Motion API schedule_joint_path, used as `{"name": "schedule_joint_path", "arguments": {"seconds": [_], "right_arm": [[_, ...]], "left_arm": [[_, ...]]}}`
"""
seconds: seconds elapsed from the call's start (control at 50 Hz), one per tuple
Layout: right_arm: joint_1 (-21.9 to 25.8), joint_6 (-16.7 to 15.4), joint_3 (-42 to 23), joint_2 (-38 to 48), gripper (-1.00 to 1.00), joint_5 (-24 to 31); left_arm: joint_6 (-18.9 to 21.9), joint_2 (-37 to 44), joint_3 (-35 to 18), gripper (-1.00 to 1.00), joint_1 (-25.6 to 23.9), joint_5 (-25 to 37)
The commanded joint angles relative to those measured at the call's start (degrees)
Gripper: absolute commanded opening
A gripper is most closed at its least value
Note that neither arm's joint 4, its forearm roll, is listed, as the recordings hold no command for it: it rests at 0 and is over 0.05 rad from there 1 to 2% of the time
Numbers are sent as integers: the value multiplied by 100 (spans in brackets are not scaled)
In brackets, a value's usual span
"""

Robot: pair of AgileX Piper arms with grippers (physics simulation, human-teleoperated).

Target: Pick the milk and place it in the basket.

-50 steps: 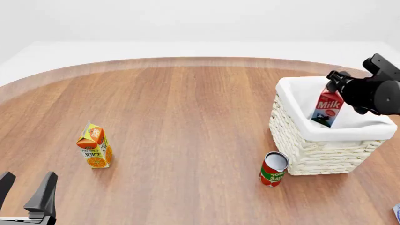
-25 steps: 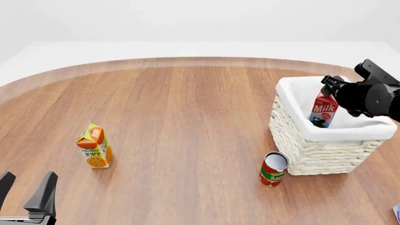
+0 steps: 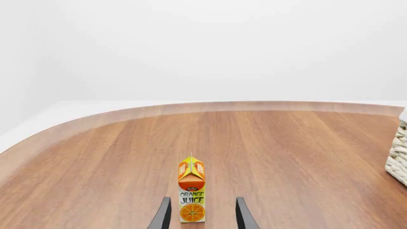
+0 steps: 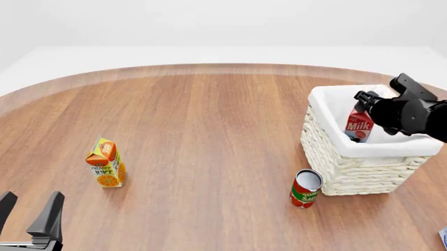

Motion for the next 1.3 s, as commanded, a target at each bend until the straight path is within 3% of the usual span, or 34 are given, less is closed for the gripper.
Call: {"name": "schedule_joint_path", "arguments": {"seconds": [0.02, 0.3, 0.38, 0.4, 1.0, 1.3], "right_arm": [[-7, 46, -47, 56, -100, -138], [-70, 24, 19, 74, -100, -165], [-85, 151, 120, 58, -100, -234], [-53, 184, 122, 65, 100, -244], [78, 252, 105, -285, 100, -84], [366, 378, -27, -819, 100, 189]], "left_arm": [[0, 0, 0, 100, 0, 0], [0, 0, 0, 100, 0, 0], [0, 0, 0, 100, 0, 0], [0, 0, 0, 100, 0, 0], [0, 0, 0, 100, 0, 0], [0, 0, 0, 100, 0, 0]]}}
